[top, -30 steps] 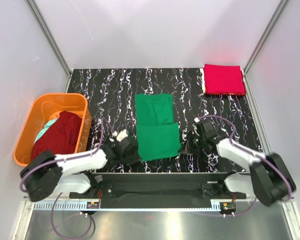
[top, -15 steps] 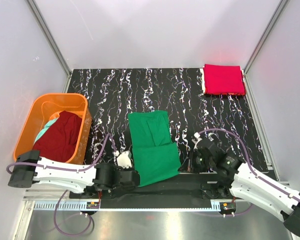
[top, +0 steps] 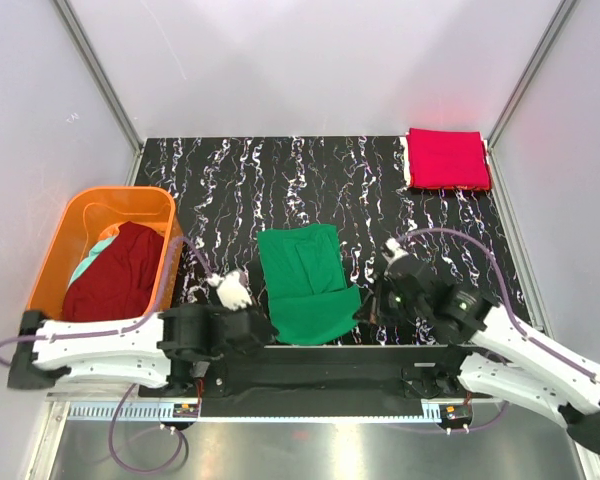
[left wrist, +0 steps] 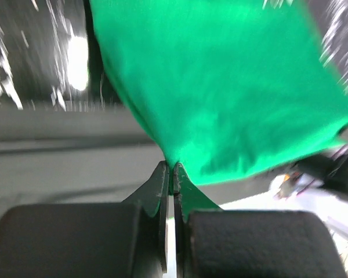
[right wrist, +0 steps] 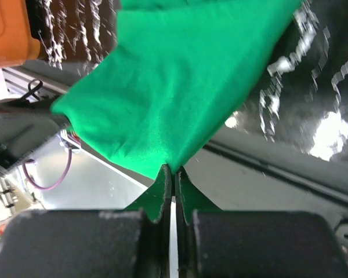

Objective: Fold and stack the t-shirts
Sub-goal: Fold the tshirt

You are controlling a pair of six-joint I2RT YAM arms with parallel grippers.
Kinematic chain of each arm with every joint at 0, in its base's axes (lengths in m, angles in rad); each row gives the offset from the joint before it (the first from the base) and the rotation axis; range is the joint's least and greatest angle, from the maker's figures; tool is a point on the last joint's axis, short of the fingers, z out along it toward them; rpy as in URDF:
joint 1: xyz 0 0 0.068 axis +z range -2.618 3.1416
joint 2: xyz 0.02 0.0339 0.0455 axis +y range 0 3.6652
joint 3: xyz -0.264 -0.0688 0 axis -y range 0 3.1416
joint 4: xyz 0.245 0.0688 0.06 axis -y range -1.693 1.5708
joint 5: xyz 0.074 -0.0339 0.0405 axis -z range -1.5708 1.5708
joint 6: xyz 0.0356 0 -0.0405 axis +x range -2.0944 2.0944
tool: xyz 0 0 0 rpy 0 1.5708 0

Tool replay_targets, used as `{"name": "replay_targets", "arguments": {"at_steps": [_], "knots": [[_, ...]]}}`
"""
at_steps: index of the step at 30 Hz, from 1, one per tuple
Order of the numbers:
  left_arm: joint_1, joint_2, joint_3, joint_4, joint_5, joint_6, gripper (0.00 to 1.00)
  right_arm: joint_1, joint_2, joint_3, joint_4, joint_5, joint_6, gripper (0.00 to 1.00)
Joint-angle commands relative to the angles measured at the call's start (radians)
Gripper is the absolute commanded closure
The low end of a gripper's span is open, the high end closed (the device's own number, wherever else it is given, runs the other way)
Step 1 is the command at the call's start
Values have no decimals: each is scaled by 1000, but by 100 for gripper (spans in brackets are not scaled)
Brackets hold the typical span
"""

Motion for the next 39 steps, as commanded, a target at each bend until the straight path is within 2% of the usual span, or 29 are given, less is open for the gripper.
{"name": "replay_targets", "arguments": {"at_steps": [1, 4, 7, 10, 13, 16, 20, 27, 31, 32, 33, 34, 36, 37, 39], "knots": [[132, -48, 58, -20, -30, 199, 100, -5, 126, 109, 2, 68, -92, 100], [299, -55, 81, 13, 30, 326, 100, -79, 200, 180, 49, 20, -156, 100], [388, -41, 103, 46, 90, 432, 100, -160, 275, 232, 92, -70, -217, 100], [550, -18, 112, 92, 168, 529, 100, -251, 355, 292, 120, -146, -271, 100], [643, 33, 123, 151, 251, 615, 100, -308, 450, 361, 137, -213, -317, 100], [782, 99, 141, 213, 332, 683, 100, -357, 538, 416, 157, -273, -342, 100], [892, 211, 196, 274, 435, 759, 100, -421, 634, 479, 181, -342, -363, 100], [1036, 401, 319, 336, 515, 865, 100, -518, 842, 609, 244, -446, -369, 100], [1132, 581, 394, 371, 524, 896, 99, -570, 1042, 756, 283, -529, -383, 93], [1149, 618, 408, 386, 521, 901, 97, -582, 1121, 778, 325, -540, -382, 87], [1166, 658, 428, 411, 513, 920, 84, -588, 1168, 836, 342, -541, -382, 76], [1175, 754, 483, 411, 465, 933, 79, -598, 1212, 873, 338, -554, -391, 75], [1189, 841, 554, 393, 438, 965, 53, -625, 1287, 908, 379, -552, -386, 66], [1200, 864, 583, 377, 420, 968, 44, -631, 1302, 931, 398, -548, -383, 52], [1191, 854, 646, 340, 376, 1000, 24, -638, 1325, 1011, 297, -502, -456, 46]]}}
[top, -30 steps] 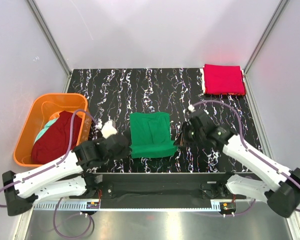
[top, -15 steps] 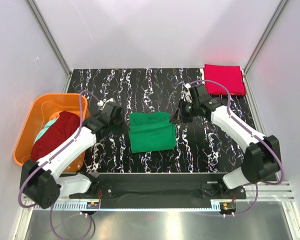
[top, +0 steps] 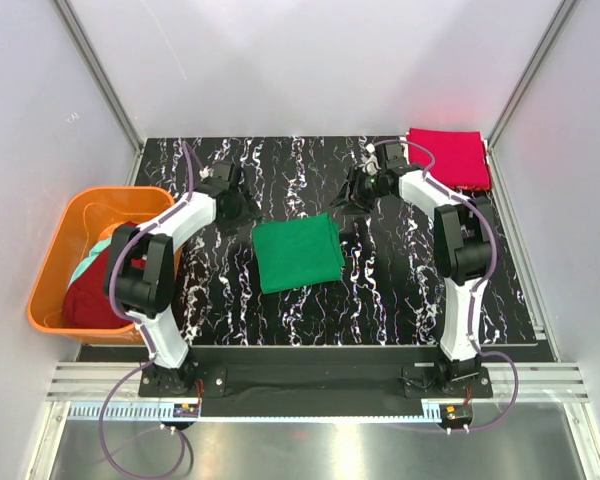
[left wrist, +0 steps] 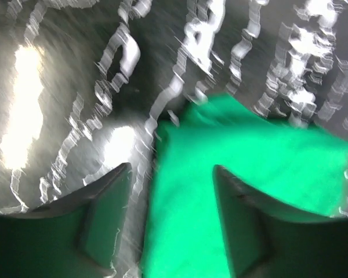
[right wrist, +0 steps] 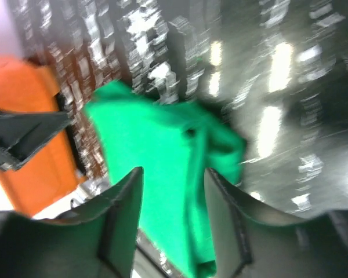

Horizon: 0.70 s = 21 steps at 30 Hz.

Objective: Fold and stack the t-shirts
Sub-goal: Fold the tshirt, then neatly place the folded tshirt to the corner

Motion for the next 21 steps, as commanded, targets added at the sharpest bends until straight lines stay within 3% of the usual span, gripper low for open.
{"name": "replay_targets", "arguments": {"at_steps": [1, 4, 8, 10, 13, 18, 21], "knots": [[-3, -51, 104, -25, -127, 74, 20, -18, -9, 125, -93, 47, -100, 43], [-4, -168, 84, -45, -163, 109, 19, -18, -84, 83, -137, 140, -160, 40], [-4, -290, -57, 25, -42, 126, 23, -17, -217, -83, -60, 47, -154, 39], [-6, -352, -192, 102, 123, 131, 26, -14, -248, -175, -20, 25, -173, 29], [-18, -441, -381, 274, 247, 73, 30, -14, -274, -258, 20, 3, -219, 17], [-131, -617, -552, 331, 219, 18, 30, -3, -245, -293, 78, -24, -283, 0], [-222, -746, -609, 297, 186, -28, 29, 23, -184, -249, 84, 0, -308, 0]]}}
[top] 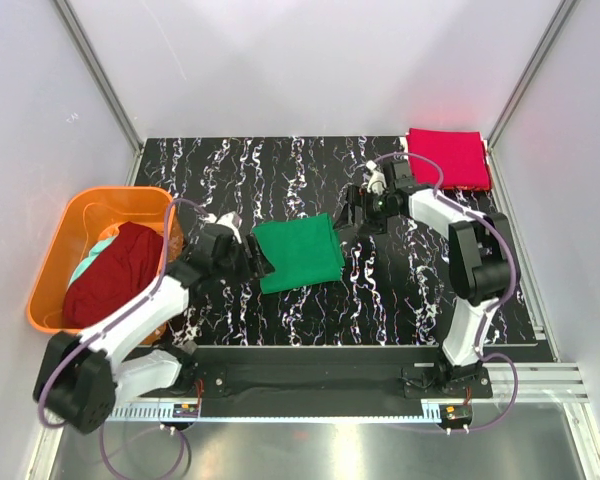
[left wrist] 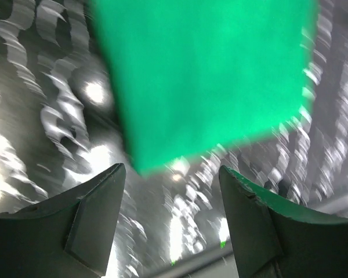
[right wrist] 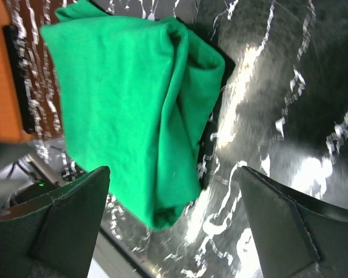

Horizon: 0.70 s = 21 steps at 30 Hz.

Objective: Fold and stack the t-shirts
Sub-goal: Neatly place the folded tshirt to the corner

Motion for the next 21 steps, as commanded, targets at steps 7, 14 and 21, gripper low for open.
{"name": "replay_targets", "arguments": {"at_steps": [7, 14, 21], "knots": [[-147, -403, -64, -68, -48, -139, 28, 85, 173, 179, 29, 31, -86, 0], [-147, -520, -35, -206, -87, -110, 27, 120, 262, 249, -25, 62, -111, 0], [-147, -523, -6, -214, -82, -93, 26, 141, 303, 232, 15, -4, -88, 11]]}}
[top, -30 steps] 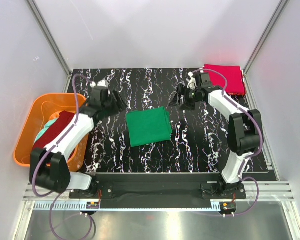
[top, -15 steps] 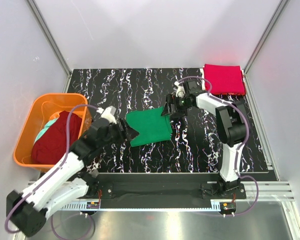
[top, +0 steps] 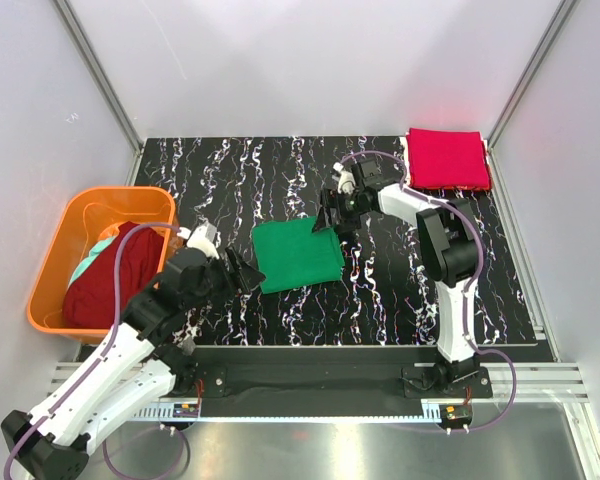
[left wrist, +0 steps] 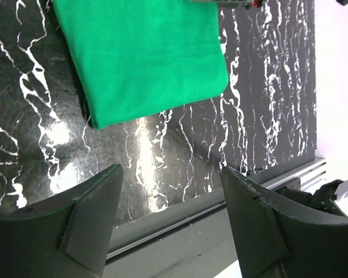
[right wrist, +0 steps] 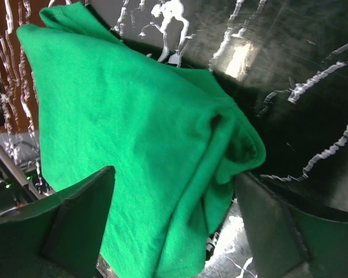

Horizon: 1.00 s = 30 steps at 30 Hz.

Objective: Fold and stack the t-shirts
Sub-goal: Neatly place the folded tshirt to the corner

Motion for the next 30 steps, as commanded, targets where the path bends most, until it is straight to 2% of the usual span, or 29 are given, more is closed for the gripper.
{"name": "replay_targets", "arguments": {"at_steps": [1, 3, 4, 6, 10, 11, 12, 16, 18, 20, 21, 24, 30], "knots": [[-4, -5, 47, 4, -10, 20, 26, 17, 49, 3, 32, -57, 2, 14], [-2, -5, 55, 4, -7, 27, 25, 17, 58, -17, 65, -94, 31, 20], [-2, -3, 58, -1, -7, 28, 25, 17, 66, -20, 89, -117, 39, 28], [-2, -6, 70, -6, -6, 34, 25, 17, 86, -8, 108, -159, 59, 37], [-2, -14, 90, -22, -4, 42, 25, 16, 127, 26, 151, -217, 81, 79], [-2, -22, 95, -27, -6, 42, 25, 16, 132, 40, 155, -226, 85, 96], [-2, -26, 98, -32, -12, 43, 25, 14, 136, 51, 161, -255, 87, 100], [-1, -55, 110, -71, -24, 59, 23, 11, 88, 71, 146, -269, 88, 100], [-1, -68, 113, -82, -19, 62, 23, 6, 63, 97, 56, -265, 52, 100], [-1, -82, 112, -82, -12, 66, 22, 5, 23, 146, -40, -193, -29, 100], [-1, -85, 112, -79, 0, 70, 22, 3, 11, 161, -138, -111, -59, 100], [-1, -82, 104, -55, 33, 77, 22, 0, -47, 196, -278, 89, -152, 100], [4, -26, 82, -15, 126, 103, 22, -49, -130, 236, -403, 367, -266, 100]]}}
